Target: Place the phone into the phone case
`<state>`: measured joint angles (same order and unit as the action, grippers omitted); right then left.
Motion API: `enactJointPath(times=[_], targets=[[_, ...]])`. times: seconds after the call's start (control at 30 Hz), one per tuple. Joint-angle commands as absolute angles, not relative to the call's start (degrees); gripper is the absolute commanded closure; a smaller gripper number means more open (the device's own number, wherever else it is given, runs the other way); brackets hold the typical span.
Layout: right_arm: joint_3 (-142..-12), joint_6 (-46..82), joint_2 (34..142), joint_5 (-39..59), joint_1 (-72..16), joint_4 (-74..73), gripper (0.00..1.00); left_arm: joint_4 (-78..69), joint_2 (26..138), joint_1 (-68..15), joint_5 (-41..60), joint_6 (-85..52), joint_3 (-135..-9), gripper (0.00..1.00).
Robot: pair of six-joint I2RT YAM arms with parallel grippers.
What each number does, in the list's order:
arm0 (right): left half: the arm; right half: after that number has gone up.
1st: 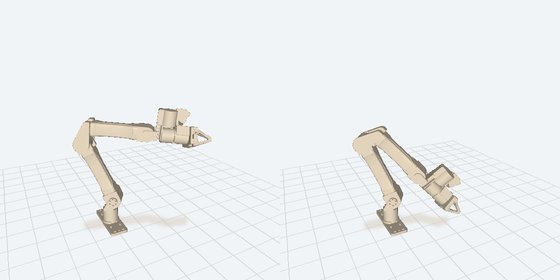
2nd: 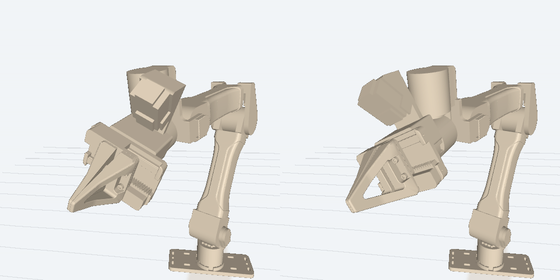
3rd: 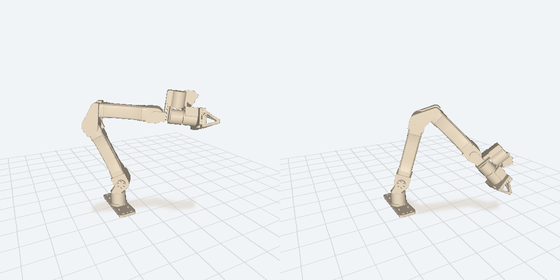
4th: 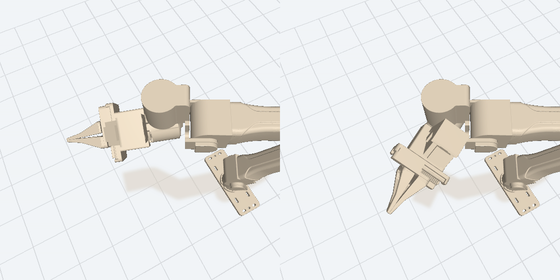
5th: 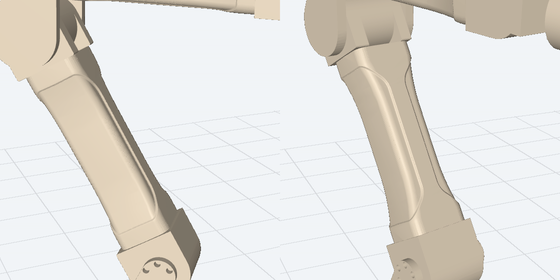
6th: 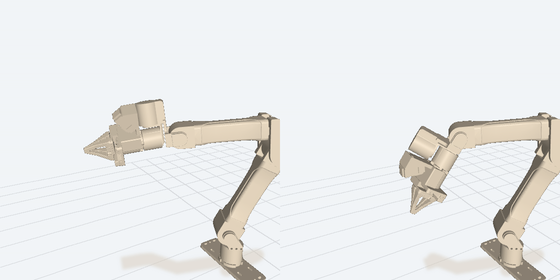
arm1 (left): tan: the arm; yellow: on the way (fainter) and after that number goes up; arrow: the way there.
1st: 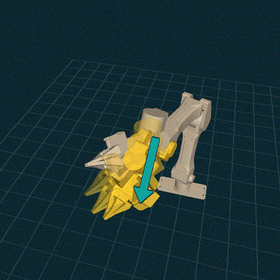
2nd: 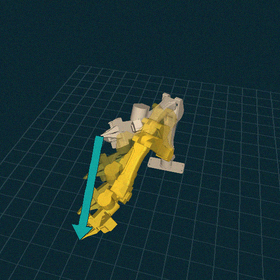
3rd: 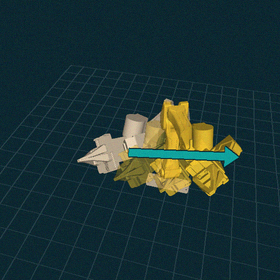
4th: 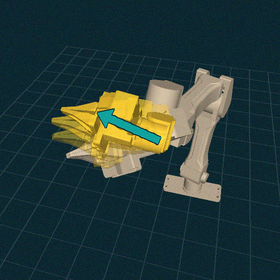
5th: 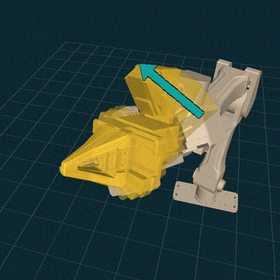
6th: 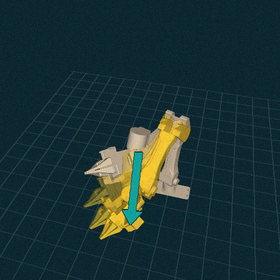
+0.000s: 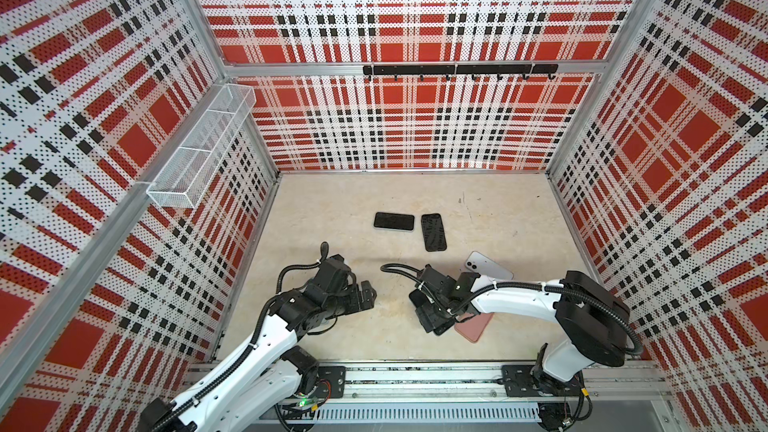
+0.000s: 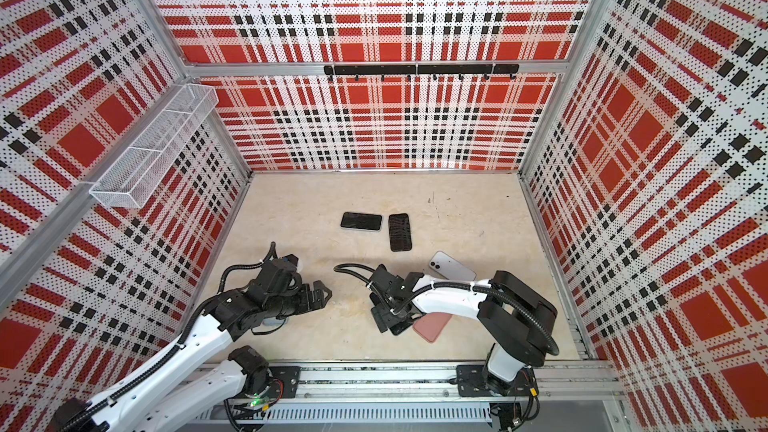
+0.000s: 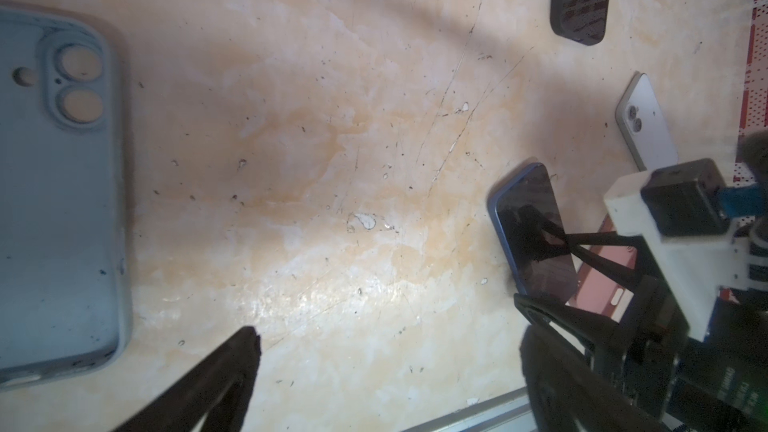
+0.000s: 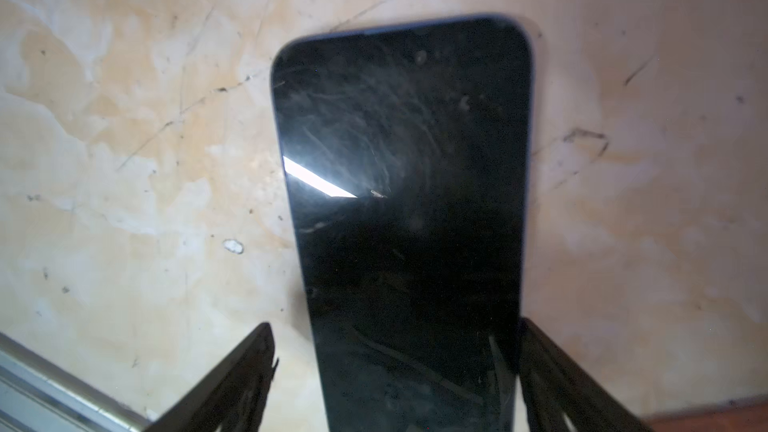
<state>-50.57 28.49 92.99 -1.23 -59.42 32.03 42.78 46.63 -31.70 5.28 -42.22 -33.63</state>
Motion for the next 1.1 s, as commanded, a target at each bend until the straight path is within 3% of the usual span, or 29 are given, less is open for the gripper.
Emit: enactJointPath(times=[0.0,0.17,0.3,0.47,0.57,0.8,0.93,1.07], targets=[[-48.97,29.71,93.13,-0.97,-60.21,32.1,0.15,40.75,47.82,-30.63,6.86,-42.41,-33.4,0.01],[-48.76,28.53,93.54,-1.89,-60.21,31.64,0.23,39.67,49.54,-29.79,8.61,-42.55,-33.57,0.0],[-48.52,26.46,93.26,-3.24,-60.22,30.38,0.35,37.45,50.16,-28.82,10.67,-42.55,-32.84,0.01],[-49.01,21.43,92.09,-4.13,-60.09,27.93,0.41,30.82,51.46,-26.16,17.73,-43.34,-29.78,0.01],[-48.88,19.11,90.97,-4.01,-59.48,25.71,0.4,28.23,52.26,-25.08,19.61,-44.12,-28.58,0.01],[-51.97,22.78,90.51,-5.28,-58.72,31.75,0.22,33.15,50.22,-24.71,14.65,-44.36,-30.34,0.0],[-52.31,27.39,88.63,-5.78,-61.21,34.11,0.18,37.2,46.37,-22.98,10.25,-45.45,-30.8,0.01],[-53.05,29.98,87.67,-7.12,-63.93,35.45,0.17,35.57,44.04,-20.49,12.91,-46.05,-29.32,0.01]])
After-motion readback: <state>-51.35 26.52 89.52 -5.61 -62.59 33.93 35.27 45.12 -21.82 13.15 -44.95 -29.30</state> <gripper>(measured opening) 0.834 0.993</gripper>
